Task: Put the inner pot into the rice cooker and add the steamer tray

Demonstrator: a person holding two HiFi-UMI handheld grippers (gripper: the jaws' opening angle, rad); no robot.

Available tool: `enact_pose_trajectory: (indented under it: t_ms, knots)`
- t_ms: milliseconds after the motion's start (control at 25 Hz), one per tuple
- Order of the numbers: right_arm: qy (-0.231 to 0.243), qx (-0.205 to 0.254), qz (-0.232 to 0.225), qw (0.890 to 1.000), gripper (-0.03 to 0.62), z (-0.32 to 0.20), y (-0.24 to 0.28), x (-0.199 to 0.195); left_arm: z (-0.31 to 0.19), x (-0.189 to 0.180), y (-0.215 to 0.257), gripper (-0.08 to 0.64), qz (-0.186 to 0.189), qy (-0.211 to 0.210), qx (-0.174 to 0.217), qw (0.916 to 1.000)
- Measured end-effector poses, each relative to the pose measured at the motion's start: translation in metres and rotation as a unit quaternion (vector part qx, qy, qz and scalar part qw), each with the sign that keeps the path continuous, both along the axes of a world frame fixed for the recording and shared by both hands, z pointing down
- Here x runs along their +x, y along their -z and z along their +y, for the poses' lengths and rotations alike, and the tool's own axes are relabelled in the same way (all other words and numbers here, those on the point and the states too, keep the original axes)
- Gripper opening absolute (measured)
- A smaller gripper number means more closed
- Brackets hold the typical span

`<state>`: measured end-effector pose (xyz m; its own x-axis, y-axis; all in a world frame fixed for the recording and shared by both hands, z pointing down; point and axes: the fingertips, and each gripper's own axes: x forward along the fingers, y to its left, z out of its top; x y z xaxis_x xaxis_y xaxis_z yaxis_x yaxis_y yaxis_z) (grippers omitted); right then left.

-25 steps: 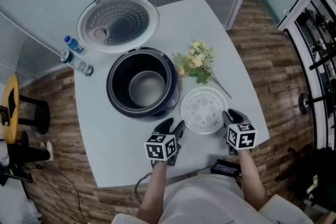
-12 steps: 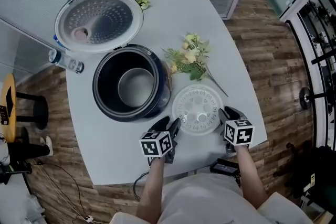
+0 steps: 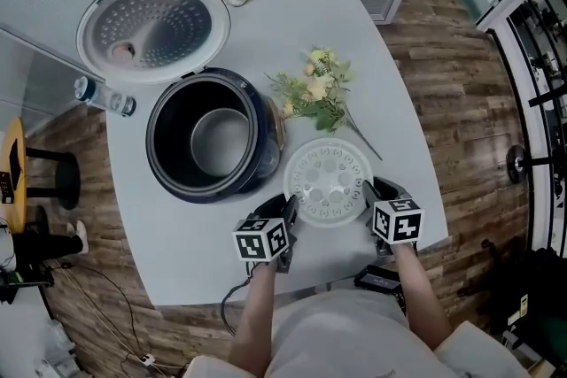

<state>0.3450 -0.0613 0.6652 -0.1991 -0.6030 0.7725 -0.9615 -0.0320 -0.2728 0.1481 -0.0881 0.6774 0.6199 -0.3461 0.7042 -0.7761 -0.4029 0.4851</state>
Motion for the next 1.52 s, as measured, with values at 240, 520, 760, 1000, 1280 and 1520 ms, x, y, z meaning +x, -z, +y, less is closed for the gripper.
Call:
enact_pose_trajectory:
  t_ms: [240, 520, 760, 1000, 1280, 1520]
  knots:
    - [0.009, 0.002, -0.017, 1.000, 0.092, 0.002, 0.002, -0.001, 0.002, -0.001, 0.001, 0.091, -0.004, -0.003, -0.003, 1.0000]
    - [0.011, 0.012, -0.029, 0.999, 0.084, 0.008, 0.009, -0.002, 0.006, -0.002, 0.006, 0.081, -0.009, -0.007, 0.000, 0.9999]
    - [-0.003, 0.026, -0.043, 0.999, 0.080, 0.011, 0.022, 0.001, 0.006, 0.000, 0.023, 0.081, -0.006, -0.022, 0.012, 0.9997]
    - [-0.023, 0.037, -0.048, 0.998, 0.077, 0.019, 0.037, 0.002, 0.005, 0.003, 0.040, 0.075, -0.004, -0.030, 0.024, 0.9993]
    - [-0.047, 0.063, -0.049, 0.996, 0.077, 0.027, 0.067, 0.008, 0.004, 0.010, 0.073, 0.071, 0.014, -0.043, 0.049, 0.9978]
    - [-0.067, 0.093, -0.051, 0.992, 0.072, 0.023, 0.098, 0.006, -0.003, 0.009, 0.105, 0.067, 0.035, -0.048, 0.072, 0.9956]
